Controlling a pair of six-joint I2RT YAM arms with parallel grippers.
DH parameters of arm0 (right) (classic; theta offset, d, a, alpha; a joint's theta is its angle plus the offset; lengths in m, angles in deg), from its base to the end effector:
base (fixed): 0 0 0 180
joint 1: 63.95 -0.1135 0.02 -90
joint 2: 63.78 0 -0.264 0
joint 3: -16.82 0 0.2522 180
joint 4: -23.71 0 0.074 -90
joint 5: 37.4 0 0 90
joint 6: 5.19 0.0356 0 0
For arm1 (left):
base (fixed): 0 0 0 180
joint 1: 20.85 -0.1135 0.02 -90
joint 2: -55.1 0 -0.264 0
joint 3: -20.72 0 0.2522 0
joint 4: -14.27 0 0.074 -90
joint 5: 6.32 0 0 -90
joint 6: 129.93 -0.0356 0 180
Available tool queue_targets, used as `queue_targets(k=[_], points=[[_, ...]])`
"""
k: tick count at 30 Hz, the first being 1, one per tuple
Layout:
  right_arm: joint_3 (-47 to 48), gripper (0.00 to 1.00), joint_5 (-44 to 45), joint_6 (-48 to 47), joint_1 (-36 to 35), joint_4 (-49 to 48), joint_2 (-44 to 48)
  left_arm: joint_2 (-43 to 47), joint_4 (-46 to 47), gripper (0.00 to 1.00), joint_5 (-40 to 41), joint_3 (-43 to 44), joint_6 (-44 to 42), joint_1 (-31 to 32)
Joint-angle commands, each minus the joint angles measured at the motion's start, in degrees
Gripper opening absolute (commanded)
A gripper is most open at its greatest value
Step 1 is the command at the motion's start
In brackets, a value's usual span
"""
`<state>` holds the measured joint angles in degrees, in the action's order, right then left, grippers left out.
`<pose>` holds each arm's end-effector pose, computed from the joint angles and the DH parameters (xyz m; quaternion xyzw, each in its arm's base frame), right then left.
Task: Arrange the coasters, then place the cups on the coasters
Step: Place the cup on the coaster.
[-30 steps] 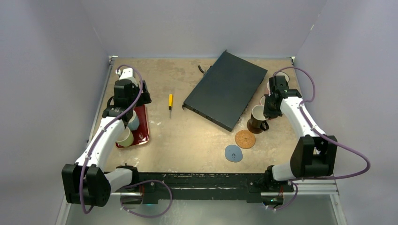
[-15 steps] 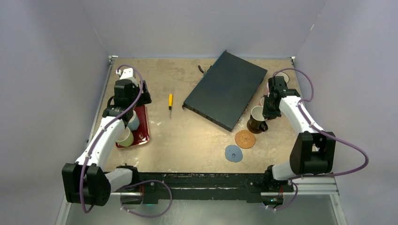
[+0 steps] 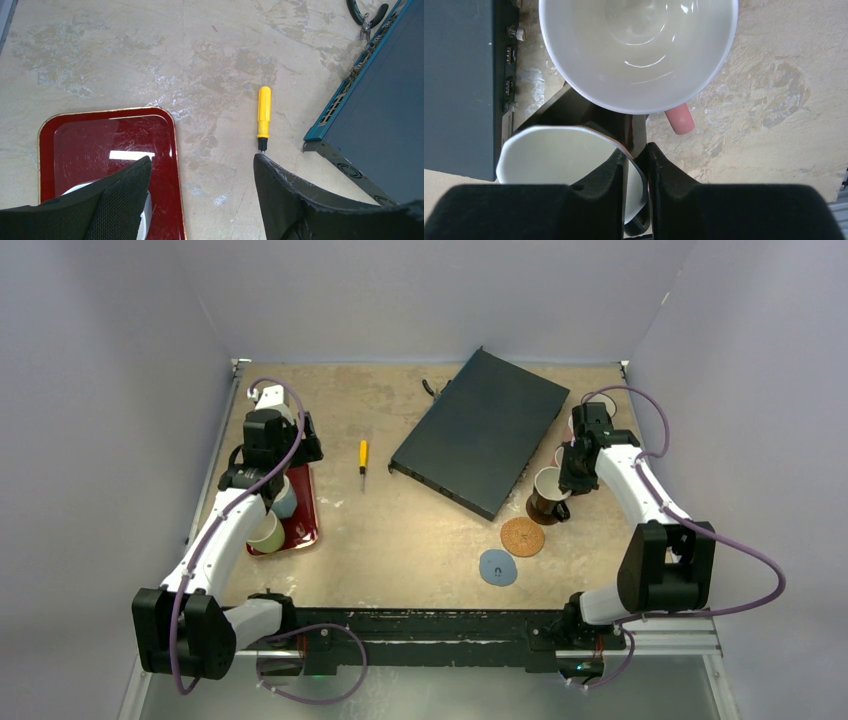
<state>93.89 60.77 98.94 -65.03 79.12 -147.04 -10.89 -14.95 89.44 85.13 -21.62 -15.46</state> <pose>0.2917 0.0004 0.2524 0.1272 0.9587 -0.0361 0.2517 0.2579 -0.0207 0.2917 -0.1224 0.8601 -0.0585 0.4918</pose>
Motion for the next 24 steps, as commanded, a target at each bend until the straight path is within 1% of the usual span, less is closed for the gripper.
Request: queue_targets(k=[1,4,7,11,14,19,24], points=[[0.7,0.25,-0.3,0.7,0.2,-0.5,0.8,0.1,1.4,0.71,-0.6,-0.3,-0.7,0.0],[0.7,0.29,-0.3,0.9,0.2,-0.4,0.9,0.0,1.5,0.71,-0.6,-0.3,-0.7,0.1],[0.7,0.36,-0.4,0.9,0.2,-0.3,1.1,-0.1,1.5,0.71,-0.6,-0.3,-0.7,0.2],[0.9,0.43,-0.7,0.9,0.2,0.0,1.3,-0.1,1.4,0.71,-0.5,-0.2,-0.8,0.3],[1.3,0.51,-0.6,0.8,0.2,0.4,1.6,-0.1,1.4,0.71,-0.5,-0.3,-0.8,0.2],[2.0,0.57,-0.5,0.8,0.2,1.0,2.6,-0.2,1.4,0.71,-0.5,-0.3,-0.8,0.4],[3.0,0.6,-0.5,-0.2,0.2,1.4,3.7,0.1,1.5,0.71,-0.1,-0.3,-0.7,0.4]])
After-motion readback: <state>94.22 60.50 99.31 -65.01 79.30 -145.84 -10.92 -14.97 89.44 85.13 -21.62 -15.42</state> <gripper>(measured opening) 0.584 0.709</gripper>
